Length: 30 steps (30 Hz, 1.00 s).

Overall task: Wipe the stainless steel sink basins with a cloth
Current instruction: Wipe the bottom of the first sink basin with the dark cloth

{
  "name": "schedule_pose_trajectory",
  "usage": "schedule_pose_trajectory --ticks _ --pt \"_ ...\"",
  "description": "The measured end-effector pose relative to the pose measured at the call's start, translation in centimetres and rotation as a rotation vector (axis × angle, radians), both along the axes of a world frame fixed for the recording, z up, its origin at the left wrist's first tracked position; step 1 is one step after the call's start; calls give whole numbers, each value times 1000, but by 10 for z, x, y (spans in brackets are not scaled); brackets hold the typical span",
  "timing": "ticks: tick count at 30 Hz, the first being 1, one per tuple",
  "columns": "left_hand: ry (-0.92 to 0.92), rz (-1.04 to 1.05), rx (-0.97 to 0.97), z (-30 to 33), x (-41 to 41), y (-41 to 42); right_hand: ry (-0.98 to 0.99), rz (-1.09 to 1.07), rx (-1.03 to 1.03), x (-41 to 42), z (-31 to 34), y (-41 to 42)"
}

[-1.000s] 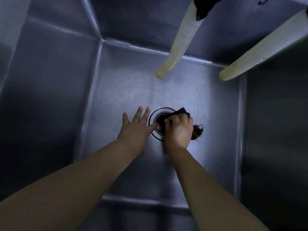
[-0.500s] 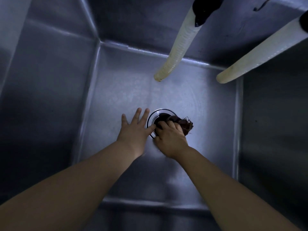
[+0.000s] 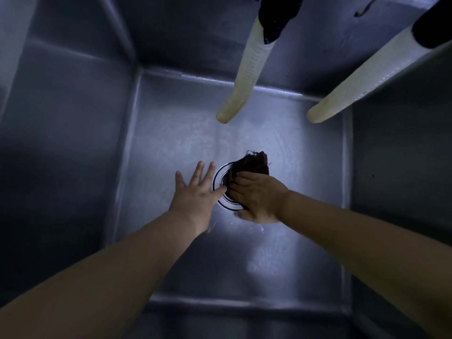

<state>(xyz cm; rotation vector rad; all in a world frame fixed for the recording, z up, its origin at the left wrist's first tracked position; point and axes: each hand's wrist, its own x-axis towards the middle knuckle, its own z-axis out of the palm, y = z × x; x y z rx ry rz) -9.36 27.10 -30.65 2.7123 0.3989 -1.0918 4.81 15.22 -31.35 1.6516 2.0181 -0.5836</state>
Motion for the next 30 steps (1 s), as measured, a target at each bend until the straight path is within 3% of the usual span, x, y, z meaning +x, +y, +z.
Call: schedule_pose_trajectory --ticks 6,19,25,30 --pt "-3 -24 19 0 2 1 -147 -109 31 -23 -4 -5" --pt "26 -51 46 2 3 0 168 -691 252 -56 -18 -8" --pt "38 -33 23 3 4 0 269 -734 367 -45 -21 -17" --pt "57 -49 33 2 6 -1 172 -691 539 -53 -29 -46"
